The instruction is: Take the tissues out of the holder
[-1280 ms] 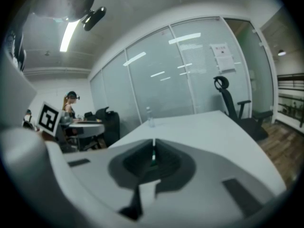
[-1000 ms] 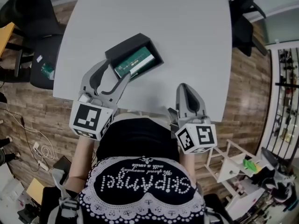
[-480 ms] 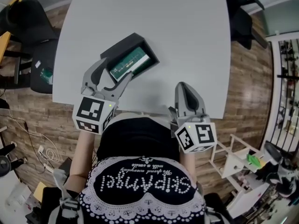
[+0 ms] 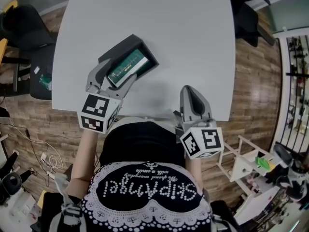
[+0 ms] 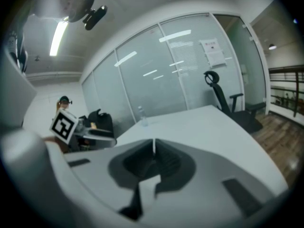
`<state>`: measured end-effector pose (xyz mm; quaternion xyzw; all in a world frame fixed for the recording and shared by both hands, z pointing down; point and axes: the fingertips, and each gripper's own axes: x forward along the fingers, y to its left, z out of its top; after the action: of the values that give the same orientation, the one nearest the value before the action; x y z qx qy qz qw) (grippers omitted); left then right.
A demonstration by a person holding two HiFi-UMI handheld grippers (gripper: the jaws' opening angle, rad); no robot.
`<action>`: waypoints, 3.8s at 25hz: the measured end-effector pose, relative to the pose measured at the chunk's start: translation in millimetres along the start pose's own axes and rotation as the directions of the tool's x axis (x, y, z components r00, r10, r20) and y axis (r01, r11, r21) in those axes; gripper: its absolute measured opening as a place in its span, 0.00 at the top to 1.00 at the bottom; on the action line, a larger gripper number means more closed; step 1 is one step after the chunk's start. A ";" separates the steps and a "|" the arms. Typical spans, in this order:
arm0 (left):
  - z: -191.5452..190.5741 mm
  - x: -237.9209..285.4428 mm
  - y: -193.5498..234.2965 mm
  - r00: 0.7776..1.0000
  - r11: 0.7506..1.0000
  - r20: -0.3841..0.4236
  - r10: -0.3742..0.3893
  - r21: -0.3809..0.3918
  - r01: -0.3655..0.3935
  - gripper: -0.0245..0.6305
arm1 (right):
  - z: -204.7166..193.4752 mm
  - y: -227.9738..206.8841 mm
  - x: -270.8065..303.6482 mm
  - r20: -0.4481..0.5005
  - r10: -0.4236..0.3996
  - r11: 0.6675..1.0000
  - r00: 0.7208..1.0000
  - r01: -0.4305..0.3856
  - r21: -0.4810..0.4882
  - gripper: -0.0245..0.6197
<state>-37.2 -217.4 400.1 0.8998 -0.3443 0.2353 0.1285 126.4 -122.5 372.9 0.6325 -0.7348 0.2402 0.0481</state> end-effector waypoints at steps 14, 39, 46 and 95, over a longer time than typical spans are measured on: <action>-23.0 35.3 1.2 0.996 0.999 -0.078 -0.036 -0.019 0.035 0.43 | 1.8 -17.4 4.5 -0.014 -0.014 1.000 1.000 0.014 0.015 0.91; -74.3 75.3 3.8 0.970 0.995 -0.227 -0.091 -0.071 0.077 0.42 | 4.8 -25.2 14.6 -0.026 -0.025 0.999 0.999 0.026 0.027 0.91; -88.7 82.6 7.6 0.960 0.994 -0.265 -0.089 -0.089 0.068 0.41 | 4.5 -24.6 18.1 -0.029 -0.021 0.999 0.999 0.022 0.028 0.91; -115.8 97.3 11.3 0.880 1.000 -0.475 -0.013 -0.012 0.008 0.42 | 7.2 -18.3 23.7 -0.036 -0.004 0.999 0.999 0.005 0.035 0.91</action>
<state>-20.2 -234.5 549.9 0.8160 -0.2988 0.4460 0.2144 140.9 -148.6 380.8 0.6305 -0.7280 0.2645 0.0507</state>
